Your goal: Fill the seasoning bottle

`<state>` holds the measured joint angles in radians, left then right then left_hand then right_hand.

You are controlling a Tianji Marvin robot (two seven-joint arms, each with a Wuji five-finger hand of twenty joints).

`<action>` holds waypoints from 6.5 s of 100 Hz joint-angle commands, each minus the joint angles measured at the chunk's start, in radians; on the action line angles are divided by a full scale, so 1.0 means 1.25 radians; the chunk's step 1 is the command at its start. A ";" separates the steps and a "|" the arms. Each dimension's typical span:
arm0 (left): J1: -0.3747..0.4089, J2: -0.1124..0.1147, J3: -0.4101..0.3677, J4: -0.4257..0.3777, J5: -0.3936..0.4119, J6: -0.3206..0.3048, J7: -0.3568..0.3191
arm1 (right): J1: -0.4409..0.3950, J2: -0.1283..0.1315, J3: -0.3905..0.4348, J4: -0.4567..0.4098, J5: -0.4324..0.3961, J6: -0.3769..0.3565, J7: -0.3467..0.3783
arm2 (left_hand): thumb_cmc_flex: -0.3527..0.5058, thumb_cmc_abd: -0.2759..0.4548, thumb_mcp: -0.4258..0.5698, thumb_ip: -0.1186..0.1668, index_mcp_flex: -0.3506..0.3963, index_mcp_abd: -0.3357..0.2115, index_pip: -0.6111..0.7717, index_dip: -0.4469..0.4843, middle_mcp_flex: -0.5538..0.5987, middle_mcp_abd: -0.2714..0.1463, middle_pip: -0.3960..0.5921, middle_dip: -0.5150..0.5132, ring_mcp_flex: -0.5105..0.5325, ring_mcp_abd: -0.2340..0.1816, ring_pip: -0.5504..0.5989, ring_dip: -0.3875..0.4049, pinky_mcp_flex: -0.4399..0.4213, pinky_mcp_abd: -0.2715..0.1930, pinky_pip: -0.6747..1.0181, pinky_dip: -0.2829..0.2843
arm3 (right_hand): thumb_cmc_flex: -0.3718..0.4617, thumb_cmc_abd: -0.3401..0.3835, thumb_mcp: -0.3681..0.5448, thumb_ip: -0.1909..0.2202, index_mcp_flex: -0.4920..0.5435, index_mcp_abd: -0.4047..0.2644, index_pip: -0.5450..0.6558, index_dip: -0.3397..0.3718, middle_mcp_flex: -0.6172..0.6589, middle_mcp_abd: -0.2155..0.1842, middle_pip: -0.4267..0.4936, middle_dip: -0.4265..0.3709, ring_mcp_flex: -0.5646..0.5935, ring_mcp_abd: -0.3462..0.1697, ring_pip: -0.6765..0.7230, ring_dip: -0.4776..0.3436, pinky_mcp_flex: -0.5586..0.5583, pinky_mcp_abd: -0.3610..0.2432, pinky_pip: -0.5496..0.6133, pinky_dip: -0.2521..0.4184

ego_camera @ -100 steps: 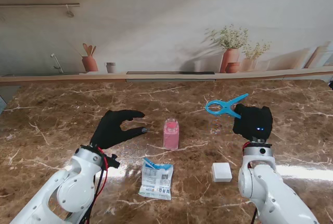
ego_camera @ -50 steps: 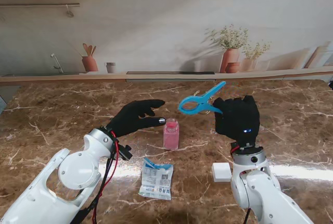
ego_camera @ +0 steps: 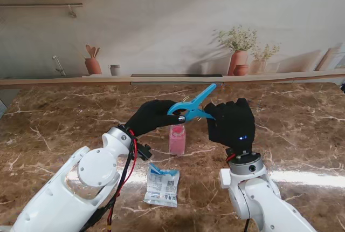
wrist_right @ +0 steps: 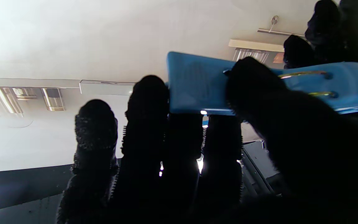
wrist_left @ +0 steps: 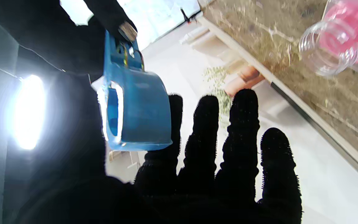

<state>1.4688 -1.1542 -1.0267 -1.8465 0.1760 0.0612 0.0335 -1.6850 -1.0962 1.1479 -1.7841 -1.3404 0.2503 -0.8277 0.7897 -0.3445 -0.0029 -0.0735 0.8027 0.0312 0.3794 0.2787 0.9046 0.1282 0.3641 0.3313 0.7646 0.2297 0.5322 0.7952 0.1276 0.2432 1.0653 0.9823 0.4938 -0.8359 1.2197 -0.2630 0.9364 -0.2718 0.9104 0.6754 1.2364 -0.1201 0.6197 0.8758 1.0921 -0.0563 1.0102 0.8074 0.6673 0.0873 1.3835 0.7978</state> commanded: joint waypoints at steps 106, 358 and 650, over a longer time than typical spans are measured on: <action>0.014 -0.068 0.018 0.009 -0.131 0.081 0.133 | -0.121 0.005 0.043 -0.095 -0.031 0.033 0.091 | 0.075 -0.166 0.819 -0.150 0.110 -0.085 0.473 0.191 0.286 -0.011 0.192 0.355 0.231 0.049 0.287 0.116 0.106 -0.020 0.218 0.056 | -0.247 0.187 -0.369 0.205 -0.631 0.438 -0.758 -0.205 -0.893 0.180 -0.480 -0.350 -0.798 0.054 -0.650 -0.316 -0.613 -0.086 -0.582 0.025; 0.076 -0.079 0.018 -0.056 -0.267 0.113 0.148 | 0.004 0.040 -0.025 -0.010 -0.224 0.171 0.110 | 0.070 -0.187 0.844 -0.160 0.109 -0.068 0.494 0.158 0.295 0.001 0.206 0.331 0.248 0.058 0.320 0.093 0.124 -0.022 0.271 0.055 | -0.068 -0.033 -0.123 0.003 -0.135 -0.070 -0.041 0.306 -0.240 -0.033 -0.079 -0.133 -0.240 -0.026 -0.476 -0.240 -0.234 -0.033 -0.305 -0.107; 0.180 0.009 -0.128 -0.060 0.212 0.214 0.005 | 0.033 0.042 -0.035 0.083 -0.184 0.155 0.005 | 0.050 0.001 0.161 -0.001 0.052 -0.044 0.172 0.137 0.047 0.015 0.068 0.153 0.016 0.073 0.117 0.068 0.044 0.060 0.141 0.035 | -0.014 -0.161 -0.043 0.086 0.295 -0.183 0.309 0.571 0.159 -0.113 0.472 0.234 0.166 -0.088 0.257 0.174 0.027 -0.006 0.016 0.006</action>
<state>1.6952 -1.1534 -1.1942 -1.9556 0.4644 0.3241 0.0618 -1.6424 -1.0444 1.1093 -1.6922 -1.5732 0.4419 -0.8286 0.7947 -0.3098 0.2204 -0.0638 0.8321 0.0200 0.6126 0.4772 0.9249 0.1656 0.4694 0.5380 0.7422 0.3098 0.6462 0.8946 0.1743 0.3140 1.1958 1.0289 0.3700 -1.1184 1.1121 -0.1961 1.0679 -0.2927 0.7020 1.2403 1.2225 -0.1685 0.4078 1.0728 1.2509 -0.0860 1.3108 0.9923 0.7057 0.0610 1.3711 0.7841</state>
